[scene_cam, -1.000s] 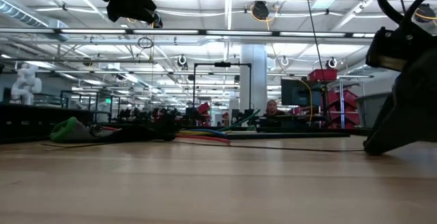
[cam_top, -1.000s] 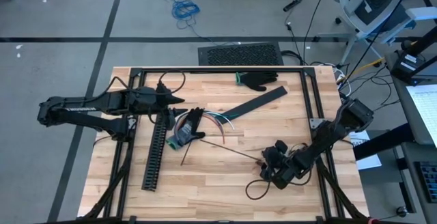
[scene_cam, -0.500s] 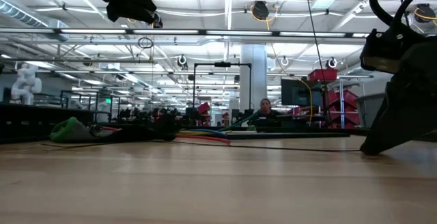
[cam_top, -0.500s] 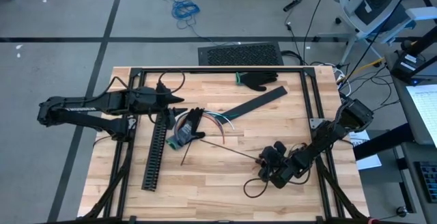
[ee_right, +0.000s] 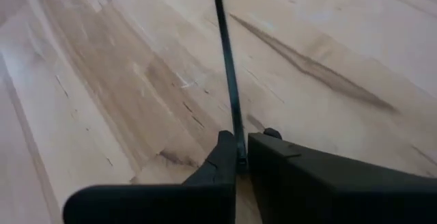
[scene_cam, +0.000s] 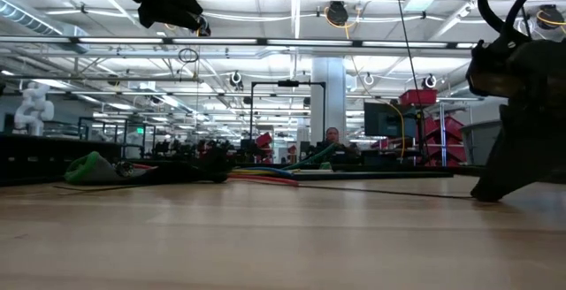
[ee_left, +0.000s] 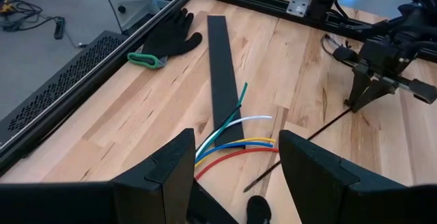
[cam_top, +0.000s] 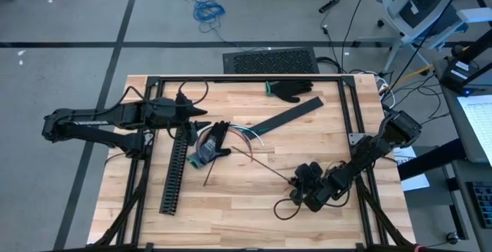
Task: Ziptie cables
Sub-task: Wrap the cable wires with the black zip tie
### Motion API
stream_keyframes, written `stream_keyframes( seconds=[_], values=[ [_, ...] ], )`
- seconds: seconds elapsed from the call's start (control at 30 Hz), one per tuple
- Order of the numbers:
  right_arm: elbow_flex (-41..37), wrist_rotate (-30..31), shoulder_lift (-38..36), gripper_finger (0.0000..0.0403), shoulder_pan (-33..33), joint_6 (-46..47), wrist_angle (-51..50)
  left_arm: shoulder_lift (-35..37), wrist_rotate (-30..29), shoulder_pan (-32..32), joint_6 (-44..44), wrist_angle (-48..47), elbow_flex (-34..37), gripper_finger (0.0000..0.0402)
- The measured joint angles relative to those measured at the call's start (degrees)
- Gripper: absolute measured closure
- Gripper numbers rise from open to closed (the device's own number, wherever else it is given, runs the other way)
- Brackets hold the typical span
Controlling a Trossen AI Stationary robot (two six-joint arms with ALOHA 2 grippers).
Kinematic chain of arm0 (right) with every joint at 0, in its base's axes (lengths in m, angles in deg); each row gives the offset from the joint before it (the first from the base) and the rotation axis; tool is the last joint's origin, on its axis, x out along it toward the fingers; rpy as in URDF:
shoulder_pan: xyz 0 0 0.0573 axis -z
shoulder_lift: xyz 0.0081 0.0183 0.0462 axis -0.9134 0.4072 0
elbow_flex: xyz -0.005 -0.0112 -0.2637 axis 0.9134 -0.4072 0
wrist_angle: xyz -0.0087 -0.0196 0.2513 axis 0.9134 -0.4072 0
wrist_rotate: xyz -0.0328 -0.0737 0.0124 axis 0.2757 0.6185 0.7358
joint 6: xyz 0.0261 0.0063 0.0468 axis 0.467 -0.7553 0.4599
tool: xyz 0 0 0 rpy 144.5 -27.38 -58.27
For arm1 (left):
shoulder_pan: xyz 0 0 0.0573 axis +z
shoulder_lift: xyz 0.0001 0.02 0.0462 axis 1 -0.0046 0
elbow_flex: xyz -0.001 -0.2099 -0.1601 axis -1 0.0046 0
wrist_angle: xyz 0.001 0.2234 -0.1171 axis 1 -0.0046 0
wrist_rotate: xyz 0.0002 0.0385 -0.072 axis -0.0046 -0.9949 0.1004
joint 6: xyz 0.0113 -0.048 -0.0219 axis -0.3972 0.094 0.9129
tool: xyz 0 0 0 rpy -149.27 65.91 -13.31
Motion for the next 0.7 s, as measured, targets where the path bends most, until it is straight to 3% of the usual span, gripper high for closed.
stream_keyframes(
  seconds=[0.2,0.53,0.7],
  values=[
    [-0.4,-3.7,-6.7,0.0399,0.0,-2.5,0.1,0.0,0.0,0.0,0.0,0.0,0.0,0.0197],
    [-0.1,-1.6,-18.2,0.0399,0.3,-8.3,-0.2,0.0,-0.5,0.0,-1.3,0.0,0.0,0.0197],
    [-0.1,-7.7,-19.2,0.0401,0.3,-8.0,-2.5,0.0,-1.2,0.0,-1.6,0.0,0.0,0.0197]
  ],
)
